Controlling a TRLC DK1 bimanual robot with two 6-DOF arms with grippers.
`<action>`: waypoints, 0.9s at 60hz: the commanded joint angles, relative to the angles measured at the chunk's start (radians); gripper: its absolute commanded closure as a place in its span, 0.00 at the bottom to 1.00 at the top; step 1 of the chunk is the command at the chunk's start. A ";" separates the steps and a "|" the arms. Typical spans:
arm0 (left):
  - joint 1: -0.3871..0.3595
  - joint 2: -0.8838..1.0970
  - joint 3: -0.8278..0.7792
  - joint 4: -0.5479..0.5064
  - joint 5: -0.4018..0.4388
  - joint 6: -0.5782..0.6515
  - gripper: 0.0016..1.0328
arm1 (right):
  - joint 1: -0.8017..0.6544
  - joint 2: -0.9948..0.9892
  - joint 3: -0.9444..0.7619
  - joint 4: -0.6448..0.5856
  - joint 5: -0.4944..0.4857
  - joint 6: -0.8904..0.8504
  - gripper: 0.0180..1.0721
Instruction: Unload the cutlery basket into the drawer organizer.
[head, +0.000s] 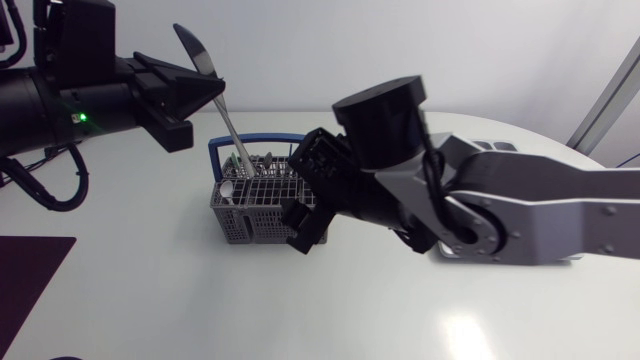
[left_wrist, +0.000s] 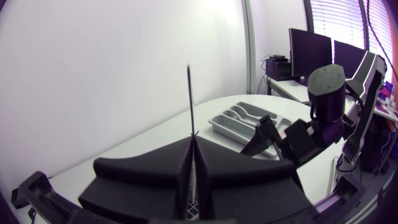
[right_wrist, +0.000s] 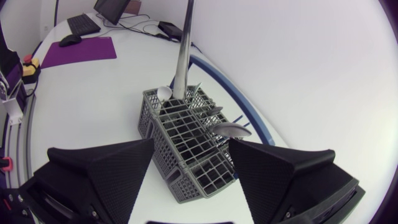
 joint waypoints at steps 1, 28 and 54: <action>0.039 0.028 0.010 0.004 0.071 -0.048 0.96 | 0.007 -0.062 -0.024 -0.040 -0.030 -0.016 0.13; 0.089 0.138 0.004 0.024 0.444 -0.066 0.96 | -0.008 -0.112 0.062 -0.204 -0.270 0.043 0.14; 0.120 0.186 0.021 -0.006 0.624 -0.043 0.96 | -0.039 -0.042 0.149 -0.254 -0.408 0.070 0.44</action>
